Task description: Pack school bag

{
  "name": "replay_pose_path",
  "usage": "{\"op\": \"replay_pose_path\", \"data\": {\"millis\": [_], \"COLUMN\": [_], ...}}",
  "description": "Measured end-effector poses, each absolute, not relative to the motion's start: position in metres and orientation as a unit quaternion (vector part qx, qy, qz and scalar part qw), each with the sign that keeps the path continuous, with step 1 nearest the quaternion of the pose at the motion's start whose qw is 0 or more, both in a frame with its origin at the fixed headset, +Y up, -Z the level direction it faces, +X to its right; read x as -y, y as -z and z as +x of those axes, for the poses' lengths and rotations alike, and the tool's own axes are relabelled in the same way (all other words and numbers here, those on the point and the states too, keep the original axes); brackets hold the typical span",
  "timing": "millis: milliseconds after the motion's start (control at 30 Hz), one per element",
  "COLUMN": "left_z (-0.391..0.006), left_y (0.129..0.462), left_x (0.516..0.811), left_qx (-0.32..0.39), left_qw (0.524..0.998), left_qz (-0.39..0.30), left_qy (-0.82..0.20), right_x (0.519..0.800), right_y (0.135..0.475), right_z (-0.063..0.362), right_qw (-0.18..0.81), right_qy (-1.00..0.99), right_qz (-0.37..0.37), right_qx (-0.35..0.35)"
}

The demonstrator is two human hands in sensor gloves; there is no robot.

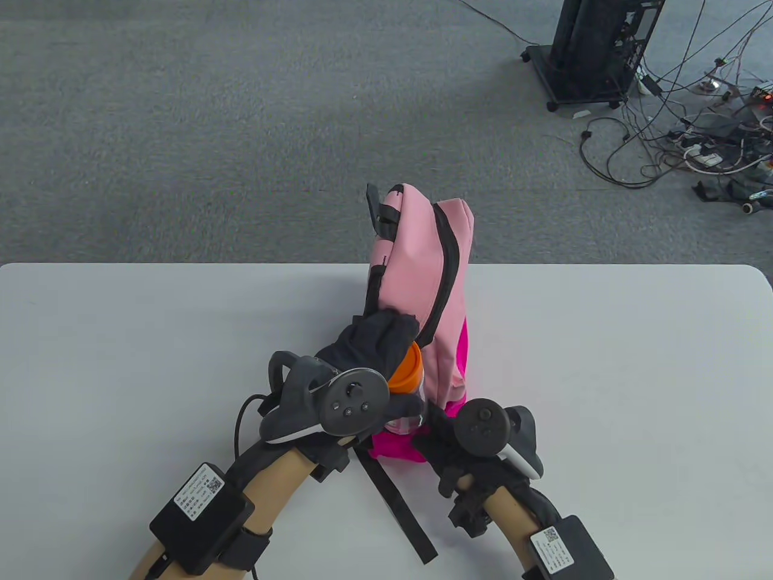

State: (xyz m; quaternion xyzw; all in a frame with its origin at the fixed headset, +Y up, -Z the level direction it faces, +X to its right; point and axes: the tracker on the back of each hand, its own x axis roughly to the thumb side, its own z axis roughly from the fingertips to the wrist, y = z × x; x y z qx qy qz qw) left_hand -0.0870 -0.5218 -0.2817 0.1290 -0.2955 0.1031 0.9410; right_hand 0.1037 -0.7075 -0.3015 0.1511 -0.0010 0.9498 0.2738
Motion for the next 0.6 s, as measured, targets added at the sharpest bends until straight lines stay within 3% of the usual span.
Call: {"op": "replay_pose_path", "data": {"millis": [67, 200, 267, 333, 433, 600], "left_z": [-0.086, -0.082, -0.08, -0.078, -0.078, -0.081], "left_y": [0.283, 0.284, 0.284, 0.283, 0.286, 0.289], "left_x": [0.523, 0.524, 0.526, 0.527, 0.53, 0.537], "left_qx": [0.296, 0.289, 0.286, 0.28, 0.267, 0.248], "left_qw": [0.941, 0.943, 0.943, 0.945, 0.948, 0.951], "left_qz": [0.129, 0.137, 0.139, 0.148, 0.153, 0.167], "left_qy": [-0.102, -0.09, -0.092, -0.087, -0.081, -0.078], "right_x": [0.706, 0.704, 0.704, 0.707, 0.708, 0.698], "right_y": [0.302, 0.303, 0.299, 0.297, 0.294, 0.286], "right_z": [0.099, 0.087, 0.076, 0.065, 0.056, 0.057], "right_qw": [0.252, 0.189, 0.13, 0.088, 0.15, 0.137], "right_qy": [-0.955, -0.953, -0.965, -0.964, -0.948, -0.941], "right_qz": [0.158, 0.213, 0.223, 0.248, 0.28, 0.309], "right_qx": [0.001, -0.099, -0.049, -0.046, -0.017, -0.003]}}
